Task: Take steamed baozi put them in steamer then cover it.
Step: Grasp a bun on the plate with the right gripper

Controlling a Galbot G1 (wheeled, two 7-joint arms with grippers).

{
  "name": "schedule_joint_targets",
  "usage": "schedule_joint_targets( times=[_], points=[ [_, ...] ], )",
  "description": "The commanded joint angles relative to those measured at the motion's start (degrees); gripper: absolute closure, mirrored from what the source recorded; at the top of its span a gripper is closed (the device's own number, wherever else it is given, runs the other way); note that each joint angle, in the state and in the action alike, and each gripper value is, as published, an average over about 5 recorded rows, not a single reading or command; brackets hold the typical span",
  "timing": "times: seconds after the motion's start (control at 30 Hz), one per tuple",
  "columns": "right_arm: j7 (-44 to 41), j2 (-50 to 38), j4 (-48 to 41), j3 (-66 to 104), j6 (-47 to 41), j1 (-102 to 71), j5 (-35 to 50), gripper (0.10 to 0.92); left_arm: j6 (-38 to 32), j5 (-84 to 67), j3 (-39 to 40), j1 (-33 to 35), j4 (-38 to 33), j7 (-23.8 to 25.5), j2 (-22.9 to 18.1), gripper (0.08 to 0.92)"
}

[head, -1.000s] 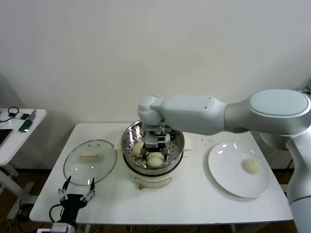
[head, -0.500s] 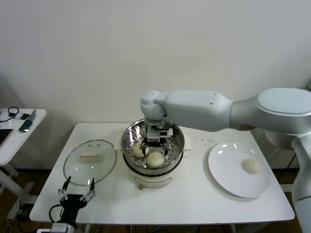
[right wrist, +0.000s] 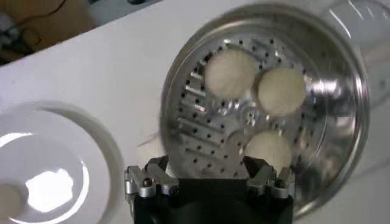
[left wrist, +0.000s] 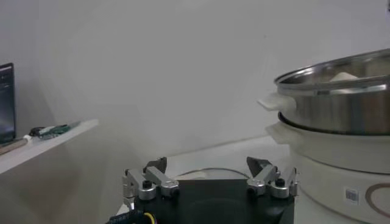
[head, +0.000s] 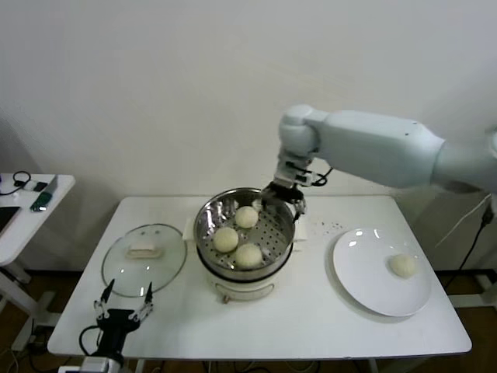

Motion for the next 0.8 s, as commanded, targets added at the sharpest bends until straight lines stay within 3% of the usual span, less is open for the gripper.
schedule_joint_targets(
  times=[0.03, 0.37, 0.8],
  points=[
    [1.7, -19.9, -1.1, -1.3, -12.8, -0.8, 6.4, 0.203, -0.1, -0.1, 0.1, 0.1, -0.2, 0.0, -0.1, 0.177],
    [1.3, -29.2, -6.0, 13.7, -11.6, -18.2, -7.2, 0.203, 0.1, 0.4, 0.4, 0.4, -1.0, -0.1, -1.4, 0.177],
    [1.5, -28.4, -15.4, 31.3, -9.3, -37.6, -18.2, 0.203, 0.0, 1.2, -0.1, 1.3, -1.5, -0.1, -2.7, 0.177]
  ],
)
